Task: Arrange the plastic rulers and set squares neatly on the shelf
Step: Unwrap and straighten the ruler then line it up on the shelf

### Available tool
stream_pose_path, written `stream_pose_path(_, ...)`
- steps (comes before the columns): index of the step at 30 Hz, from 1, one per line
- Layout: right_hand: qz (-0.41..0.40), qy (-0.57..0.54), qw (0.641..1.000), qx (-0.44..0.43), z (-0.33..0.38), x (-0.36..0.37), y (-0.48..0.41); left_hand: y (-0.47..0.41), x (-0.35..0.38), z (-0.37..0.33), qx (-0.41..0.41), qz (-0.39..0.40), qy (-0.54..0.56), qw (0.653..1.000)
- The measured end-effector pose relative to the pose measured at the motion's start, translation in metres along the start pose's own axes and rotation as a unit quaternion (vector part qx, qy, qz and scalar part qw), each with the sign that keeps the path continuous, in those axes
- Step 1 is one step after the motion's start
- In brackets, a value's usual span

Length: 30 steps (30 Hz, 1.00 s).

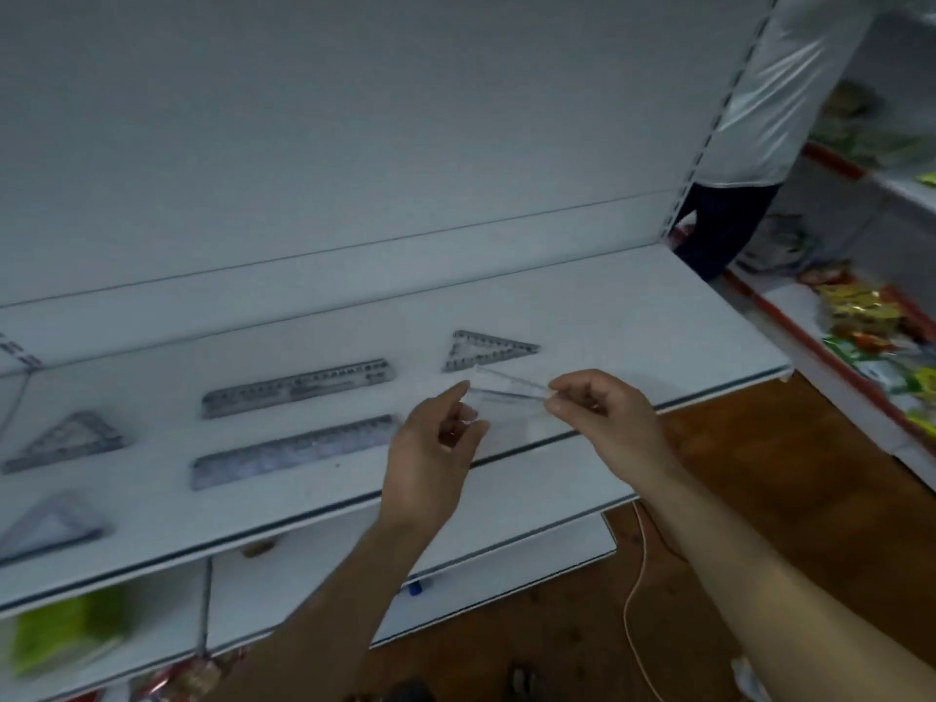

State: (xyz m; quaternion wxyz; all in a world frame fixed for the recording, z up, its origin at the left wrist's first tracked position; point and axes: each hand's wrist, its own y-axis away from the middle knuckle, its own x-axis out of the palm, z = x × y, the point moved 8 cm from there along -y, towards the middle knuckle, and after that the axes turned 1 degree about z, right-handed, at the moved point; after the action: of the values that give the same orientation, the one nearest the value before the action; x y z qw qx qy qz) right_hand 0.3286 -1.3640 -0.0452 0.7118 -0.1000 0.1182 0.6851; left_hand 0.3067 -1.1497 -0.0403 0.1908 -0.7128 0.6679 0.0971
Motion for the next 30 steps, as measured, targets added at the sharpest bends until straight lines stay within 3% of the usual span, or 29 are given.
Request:
stream_pose_path(4,0.056,0.115,0.985,-0.115,0.0,-0.008,-0.014,0.009,0.007,-0.004,0.041,-0.046,-0.108,0.992)
stream_pose_path(7,0.071,0.197,0.957,-0.201,0.0,-0.007,-0.017,0.013,0.012,0.0,0.027,-0.066,-0.119,0.99)
stream_pose_path(12,0.068,0.225,0.934,-0.27,0.002,-0.008,-0.031,0.015,0.018,0.0,-0.006,-0.11,-0.116,0.987)
stream_pose_path(22,0.073,0.242,0.926,-0.279,-0.008,-0.003,-0.042,0.012,0.021,0.01,-0.057,-0.111,-0.234,0.964)
stream_pose_path(30,0.07,0.262,0.918,-0.29,-0.008,-0.003,-0.039,0.006,0.015,0.007,-0.1,-0.087,-0.228,0.965)
